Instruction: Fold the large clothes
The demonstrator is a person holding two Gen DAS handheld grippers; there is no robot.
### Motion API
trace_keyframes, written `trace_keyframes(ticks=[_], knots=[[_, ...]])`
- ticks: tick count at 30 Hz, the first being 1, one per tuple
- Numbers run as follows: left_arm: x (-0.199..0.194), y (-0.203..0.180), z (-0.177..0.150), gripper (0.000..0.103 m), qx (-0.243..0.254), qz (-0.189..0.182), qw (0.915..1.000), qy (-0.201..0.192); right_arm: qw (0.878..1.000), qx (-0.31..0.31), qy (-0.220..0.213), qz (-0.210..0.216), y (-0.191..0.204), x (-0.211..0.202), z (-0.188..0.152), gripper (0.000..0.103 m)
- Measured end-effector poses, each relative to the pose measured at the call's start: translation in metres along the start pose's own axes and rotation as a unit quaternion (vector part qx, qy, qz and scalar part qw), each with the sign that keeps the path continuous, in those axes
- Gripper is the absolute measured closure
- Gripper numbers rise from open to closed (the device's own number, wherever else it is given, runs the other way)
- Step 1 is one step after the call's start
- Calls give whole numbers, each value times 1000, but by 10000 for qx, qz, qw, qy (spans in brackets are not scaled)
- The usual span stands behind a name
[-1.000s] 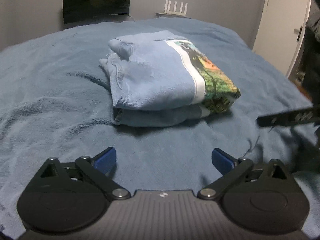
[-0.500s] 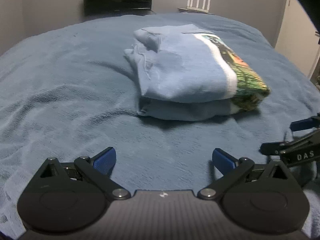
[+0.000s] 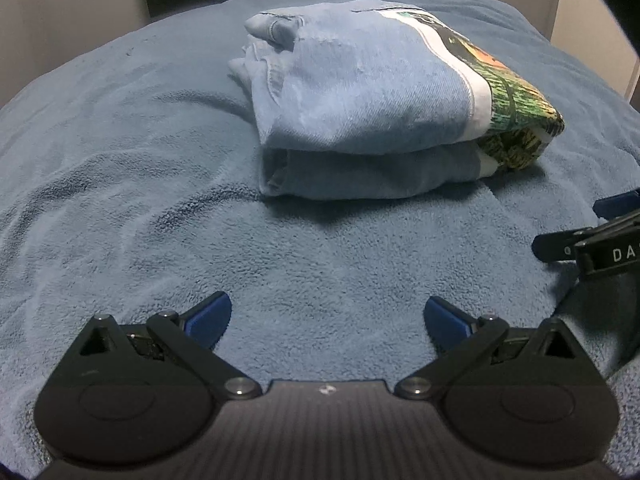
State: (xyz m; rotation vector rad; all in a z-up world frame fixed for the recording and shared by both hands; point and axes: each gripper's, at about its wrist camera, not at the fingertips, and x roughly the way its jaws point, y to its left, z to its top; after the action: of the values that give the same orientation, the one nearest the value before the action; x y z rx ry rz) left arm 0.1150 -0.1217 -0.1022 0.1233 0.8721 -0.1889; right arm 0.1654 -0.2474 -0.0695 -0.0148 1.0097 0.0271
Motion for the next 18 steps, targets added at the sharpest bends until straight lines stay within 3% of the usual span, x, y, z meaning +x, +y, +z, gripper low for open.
trace_keyframes(ticks=[18], knots=[[1, 0, 0, 0, 6, -5, 10000, 11, 10000, 7, 44, -2, -1, 11, 3, 0]])
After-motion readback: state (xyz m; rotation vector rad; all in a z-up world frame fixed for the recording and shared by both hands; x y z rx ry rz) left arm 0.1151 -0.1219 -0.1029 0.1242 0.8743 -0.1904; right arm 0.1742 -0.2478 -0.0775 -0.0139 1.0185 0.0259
